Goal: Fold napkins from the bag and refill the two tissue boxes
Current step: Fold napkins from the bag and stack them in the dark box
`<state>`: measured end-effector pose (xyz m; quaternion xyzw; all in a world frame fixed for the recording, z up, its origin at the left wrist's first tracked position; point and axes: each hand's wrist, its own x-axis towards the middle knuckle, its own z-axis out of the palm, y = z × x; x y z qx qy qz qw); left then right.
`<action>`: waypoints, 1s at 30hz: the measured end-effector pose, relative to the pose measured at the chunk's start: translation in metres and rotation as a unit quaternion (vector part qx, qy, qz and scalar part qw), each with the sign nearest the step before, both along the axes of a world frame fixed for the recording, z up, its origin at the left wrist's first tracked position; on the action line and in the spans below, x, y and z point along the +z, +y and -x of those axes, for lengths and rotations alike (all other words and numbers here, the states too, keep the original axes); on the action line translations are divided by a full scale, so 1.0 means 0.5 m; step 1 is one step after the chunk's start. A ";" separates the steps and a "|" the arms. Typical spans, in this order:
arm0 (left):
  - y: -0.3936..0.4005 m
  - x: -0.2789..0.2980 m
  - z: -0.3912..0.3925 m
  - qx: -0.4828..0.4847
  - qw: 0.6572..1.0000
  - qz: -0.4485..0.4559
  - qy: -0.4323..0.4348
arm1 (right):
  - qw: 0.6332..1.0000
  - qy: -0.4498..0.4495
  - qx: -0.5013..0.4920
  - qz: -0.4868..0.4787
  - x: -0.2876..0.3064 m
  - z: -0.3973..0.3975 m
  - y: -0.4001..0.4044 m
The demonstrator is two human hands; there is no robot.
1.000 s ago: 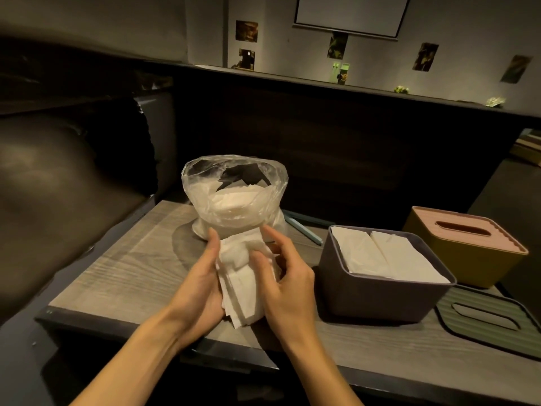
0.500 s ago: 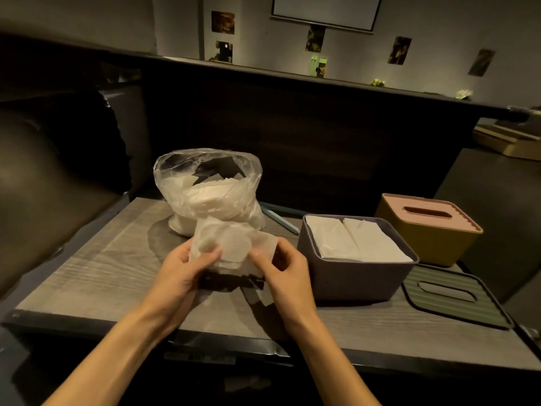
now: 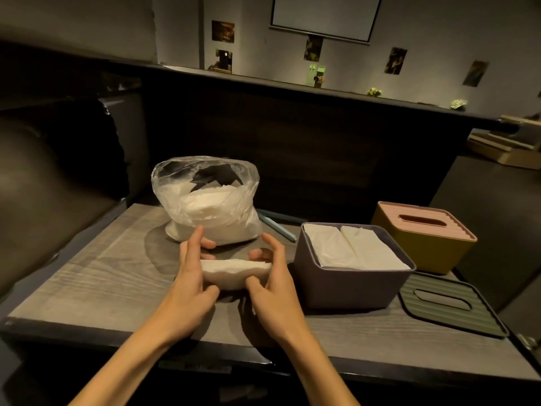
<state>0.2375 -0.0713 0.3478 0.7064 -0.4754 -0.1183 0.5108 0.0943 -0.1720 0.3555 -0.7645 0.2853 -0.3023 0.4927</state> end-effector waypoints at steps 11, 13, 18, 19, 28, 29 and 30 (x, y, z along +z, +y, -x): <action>-0.004 0.000 -0.001 0.020 0.994 0.032 0.103 | 0.998 -0.040 -0.054 -0.001 -0.001 0.001 0.000; 0.001 0.005 0.000 0.030 0.992 0.040 0.118 | 0.998 -0.033 -0.050 0.003 -0.003 0.002 -0.002; -0.001 0.009 0.014 -0.014 0.995 -0.005 0.098 | 0.999 0.029 -0.005 0.044 -0.014 -0.012 0.004; -0.002 0.008 0.013 -0.005 0.996 0.005 0.089 | 0.998 0.017 -0.016 0.056 -0.016 -0.013 0.002; -0.003 0.007 0.013 0.030 0.998 0.024 0.052 | 0.996 -0.027 -0.055 0.070 -0.012 -0.009 -0.005; -0.002 0.005 0.010 0.044 0.997 0.031 0.056 | 0.995 -0.040 -0.060 0.068 -0.010 -0.007 -0.005; -0.002 0.003 0.006 0.048 0.997 0.026 0.058 | 0.995 -0.042 -0.056 0.065 -0.010 -0.006 -0.005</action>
